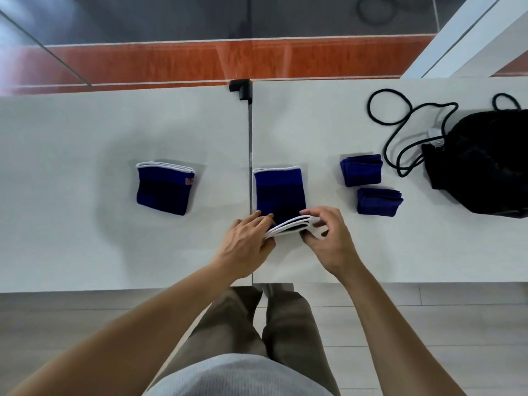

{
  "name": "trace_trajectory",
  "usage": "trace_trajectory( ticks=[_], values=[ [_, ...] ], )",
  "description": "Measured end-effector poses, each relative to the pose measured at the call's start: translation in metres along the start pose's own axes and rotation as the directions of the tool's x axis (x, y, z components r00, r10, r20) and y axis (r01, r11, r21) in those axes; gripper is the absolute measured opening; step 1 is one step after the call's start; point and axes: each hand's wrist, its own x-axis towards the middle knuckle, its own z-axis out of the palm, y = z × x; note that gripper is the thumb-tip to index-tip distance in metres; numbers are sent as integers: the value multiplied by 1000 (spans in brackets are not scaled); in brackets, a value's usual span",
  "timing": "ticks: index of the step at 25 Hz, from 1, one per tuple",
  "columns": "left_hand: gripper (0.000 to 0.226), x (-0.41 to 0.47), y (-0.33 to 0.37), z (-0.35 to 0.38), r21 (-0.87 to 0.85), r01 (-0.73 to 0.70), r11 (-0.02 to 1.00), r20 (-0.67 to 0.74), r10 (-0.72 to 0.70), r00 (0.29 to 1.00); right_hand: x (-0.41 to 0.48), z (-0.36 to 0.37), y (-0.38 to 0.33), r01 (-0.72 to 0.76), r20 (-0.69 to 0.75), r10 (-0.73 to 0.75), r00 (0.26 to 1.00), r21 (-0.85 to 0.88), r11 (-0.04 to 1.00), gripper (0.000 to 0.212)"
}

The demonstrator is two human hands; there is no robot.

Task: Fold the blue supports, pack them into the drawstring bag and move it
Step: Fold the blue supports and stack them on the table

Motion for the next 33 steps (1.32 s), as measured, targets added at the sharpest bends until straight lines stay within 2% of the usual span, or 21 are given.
trace_trajectory(
  ticks=[2,4,6,8,12,17,22,28,30,33],
  values=[
    [20,0,2,-9,-69,6,998,-9,-7,1000,5,5,5,52,-31,-55,998,-92,994,30],
    [11,5,3,-20,-197,94,976,7,-95,995,11,9,4,-3,-31,2,1000,-48,999,22],
    [23,12,-2,-32,-305,174,936,41,-170,985,16,13,3,-46,-30,46,999,-27,999,18],
    [31,18,-9,-39,-350,198,916,69,-185,980,22,15,1,-36,-68,27,997,-138,990,20],
    [13,38,-18,-42,-363,280,889,31,-289,957,39,23,-5,-17,-107,-13,994,-277,961,20],
    [20,67,-16,-37,-361,356,862,-48,-398,916,58,32,-10,-160,-174,108,979,-320,934,27],
    [31,84,-18,-27,-318,499,806,-73,-546,835,73,35,-10,-273,-224,214,951,-279,921,34],
    [40,91,-13,-18,-318,625,713,-70,-675,735,67,43,-9,-241,-380,150,913,-205,949,25],
    [38,87,-4,-20,-315,624,715,-68,-673,737,58,48,-11,-229,-391,123,912,-237,944,26],
    [22,72,7,-20,-333,538,774,-38,-581,813,41,53,-11,-240,-369,157,916,-190,952,33]
  ],
)
